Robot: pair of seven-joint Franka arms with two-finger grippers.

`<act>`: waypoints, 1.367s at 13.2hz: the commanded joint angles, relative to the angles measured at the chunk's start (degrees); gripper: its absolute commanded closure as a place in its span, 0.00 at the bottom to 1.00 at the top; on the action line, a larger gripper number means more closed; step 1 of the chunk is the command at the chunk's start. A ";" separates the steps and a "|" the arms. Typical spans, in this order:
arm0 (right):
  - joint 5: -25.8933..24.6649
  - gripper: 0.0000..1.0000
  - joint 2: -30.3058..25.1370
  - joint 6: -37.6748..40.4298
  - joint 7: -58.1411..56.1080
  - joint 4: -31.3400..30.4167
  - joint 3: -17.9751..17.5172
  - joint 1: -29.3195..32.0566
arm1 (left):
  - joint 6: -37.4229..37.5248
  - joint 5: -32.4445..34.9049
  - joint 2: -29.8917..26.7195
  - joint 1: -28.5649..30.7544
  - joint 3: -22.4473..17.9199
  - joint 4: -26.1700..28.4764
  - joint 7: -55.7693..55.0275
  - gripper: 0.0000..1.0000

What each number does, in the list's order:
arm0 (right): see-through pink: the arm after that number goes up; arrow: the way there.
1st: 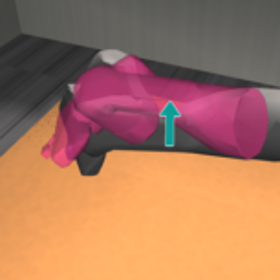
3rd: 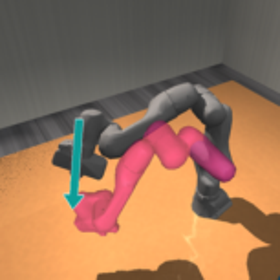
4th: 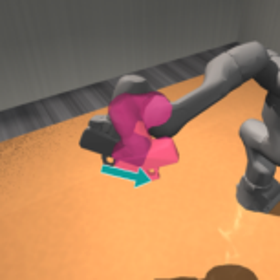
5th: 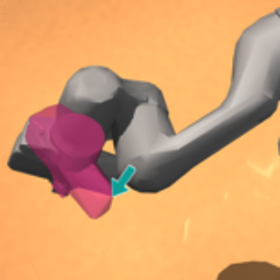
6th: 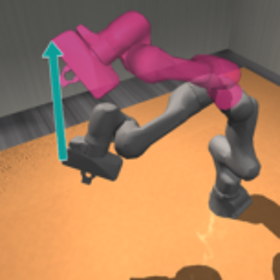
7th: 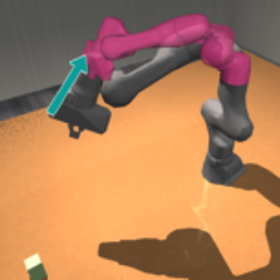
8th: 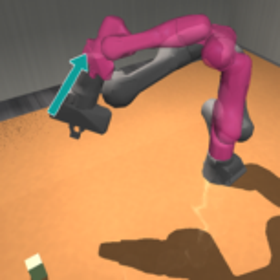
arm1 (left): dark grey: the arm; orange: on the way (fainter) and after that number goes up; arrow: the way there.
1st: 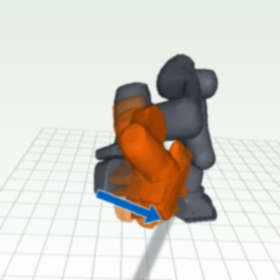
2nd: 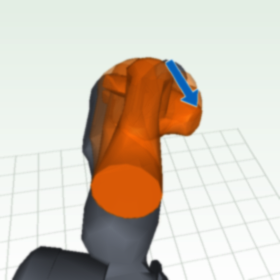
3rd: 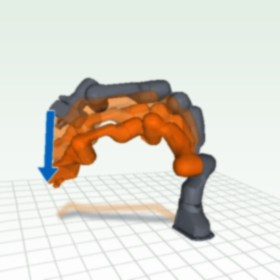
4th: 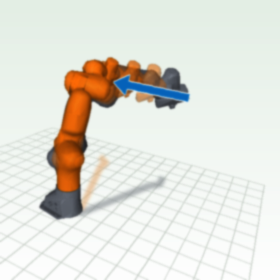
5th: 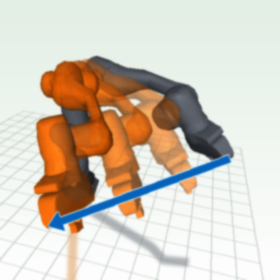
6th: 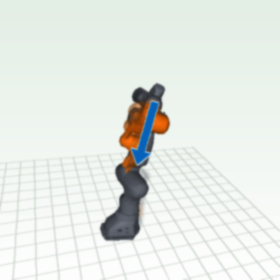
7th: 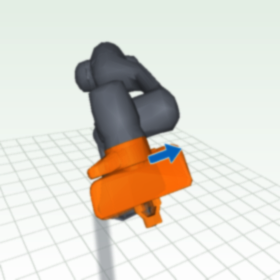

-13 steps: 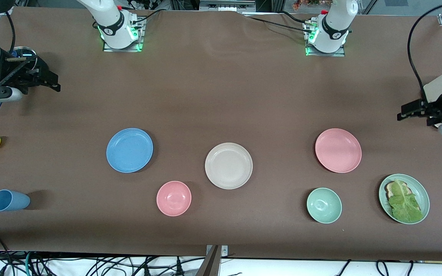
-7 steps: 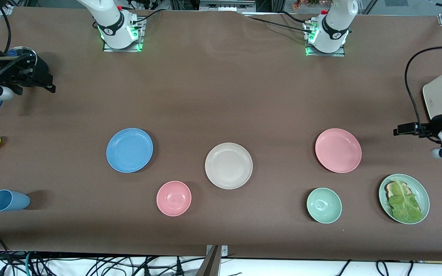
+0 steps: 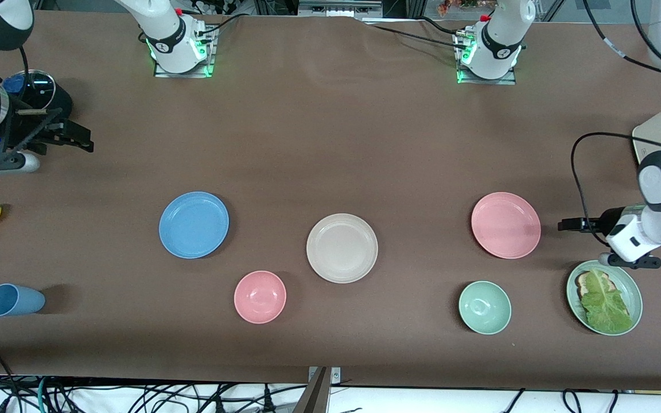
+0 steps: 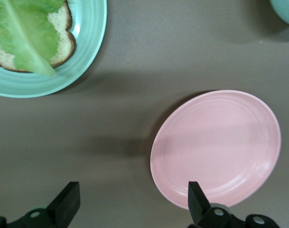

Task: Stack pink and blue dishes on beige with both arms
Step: 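Reach the left gripper to the pink plate while the right gripper reaches the blue plate, then slide the pink plate onto the beige plate with the left gripper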

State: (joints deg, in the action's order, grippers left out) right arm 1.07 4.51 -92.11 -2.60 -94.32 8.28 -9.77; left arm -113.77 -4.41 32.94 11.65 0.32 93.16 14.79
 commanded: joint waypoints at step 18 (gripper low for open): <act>1.56 0.04 20.89 -56.25 5.77 -27.24 -5.11 0.10 | -12.73 4.24 0.11 -5.14 0.65 9.60 -7.84 1.00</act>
State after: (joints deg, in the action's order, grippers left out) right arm 1.76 24.98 -147.80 2.41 -122.48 3.68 -10.02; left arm -130.15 -0.90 33.20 7.02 0.98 105.47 8.79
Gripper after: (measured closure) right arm 0.040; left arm 0.930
